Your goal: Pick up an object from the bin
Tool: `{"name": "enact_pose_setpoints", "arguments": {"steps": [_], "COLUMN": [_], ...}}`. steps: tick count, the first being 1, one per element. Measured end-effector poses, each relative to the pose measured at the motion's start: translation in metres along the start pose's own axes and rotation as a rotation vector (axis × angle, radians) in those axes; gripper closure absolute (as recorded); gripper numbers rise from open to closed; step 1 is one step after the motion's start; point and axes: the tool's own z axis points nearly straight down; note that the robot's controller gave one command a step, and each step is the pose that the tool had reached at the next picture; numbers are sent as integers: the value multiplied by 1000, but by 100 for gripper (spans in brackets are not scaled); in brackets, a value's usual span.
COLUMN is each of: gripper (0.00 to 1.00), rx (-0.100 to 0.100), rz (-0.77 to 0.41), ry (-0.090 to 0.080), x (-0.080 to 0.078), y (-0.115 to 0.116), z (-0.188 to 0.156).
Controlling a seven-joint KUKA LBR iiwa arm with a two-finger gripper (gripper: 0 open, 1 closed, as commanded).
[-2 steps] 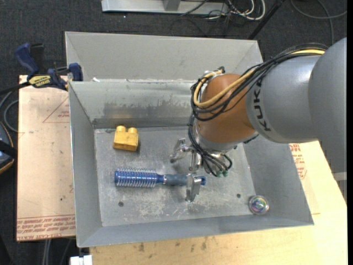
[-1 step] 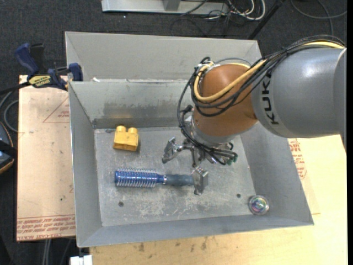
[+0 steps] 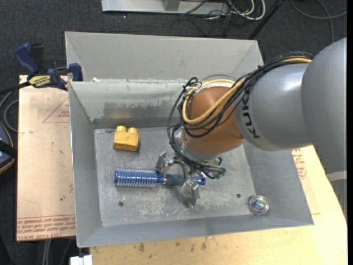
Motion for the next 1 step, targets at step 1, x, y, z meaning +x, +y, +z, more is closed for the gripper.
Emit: {"name": "enact_pose_setpoints", "arguments": {"steps": [1], "gripper": [100], "rx": [1], "rz": [1], "ry": [-3], "x": [-1], "y": [-1], "z": [-3]}}
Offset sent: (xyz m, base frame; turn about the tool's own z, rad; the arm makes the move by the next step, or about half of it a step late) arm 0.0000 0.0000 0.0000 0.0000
